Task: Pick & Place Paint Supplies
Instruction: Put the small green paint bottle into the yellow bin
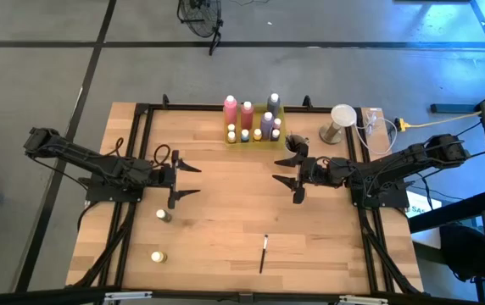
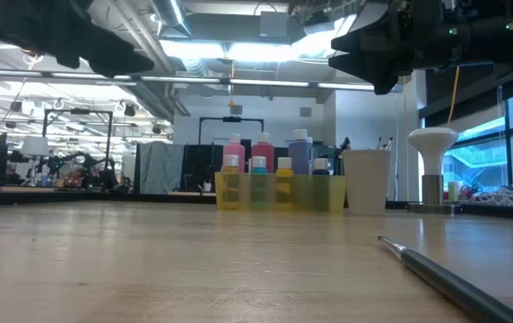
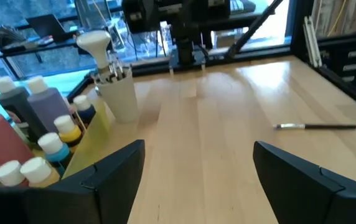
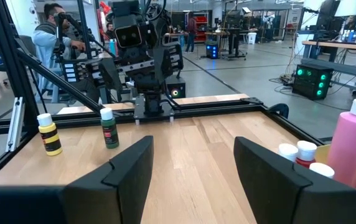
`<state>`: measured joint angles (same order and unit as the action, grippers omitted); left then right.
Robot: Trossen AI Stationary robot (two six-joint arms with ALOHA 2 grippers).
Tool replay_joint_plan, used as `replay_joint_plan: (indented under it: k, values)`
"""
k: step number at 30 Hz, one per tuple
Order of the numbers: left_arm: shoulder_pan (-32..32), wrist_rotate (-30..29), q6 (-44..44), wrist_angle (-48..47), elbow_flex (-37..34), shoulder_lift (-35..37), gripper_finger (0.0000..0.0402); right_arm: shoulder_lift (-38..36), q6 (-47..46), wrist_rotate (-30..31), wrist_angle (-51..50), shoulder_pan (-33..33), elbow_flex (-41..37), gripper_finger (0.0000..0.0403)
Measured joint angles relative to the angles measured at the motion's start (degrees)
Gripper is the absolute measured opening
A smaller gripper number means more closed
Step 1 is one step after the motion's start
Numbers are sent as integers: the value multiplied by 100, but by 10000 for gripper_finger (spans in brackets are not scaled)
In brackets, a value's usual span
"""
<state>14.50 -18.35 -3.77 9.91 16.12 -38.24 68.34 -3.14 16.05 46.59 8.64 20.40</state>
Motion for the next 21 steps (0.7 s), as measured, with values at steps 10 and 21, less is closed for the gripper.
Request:
replay_joint_plan:
  k: [10, 21]
  values:
    - [0, 502, 305, 256, 0, -371, 297, 0, 1, 0, -2, 0, 0, 227]
    - [0, 499, 313, 408, 0, -365, 297, 0, 17, -2, -13, 0, 0, 227]
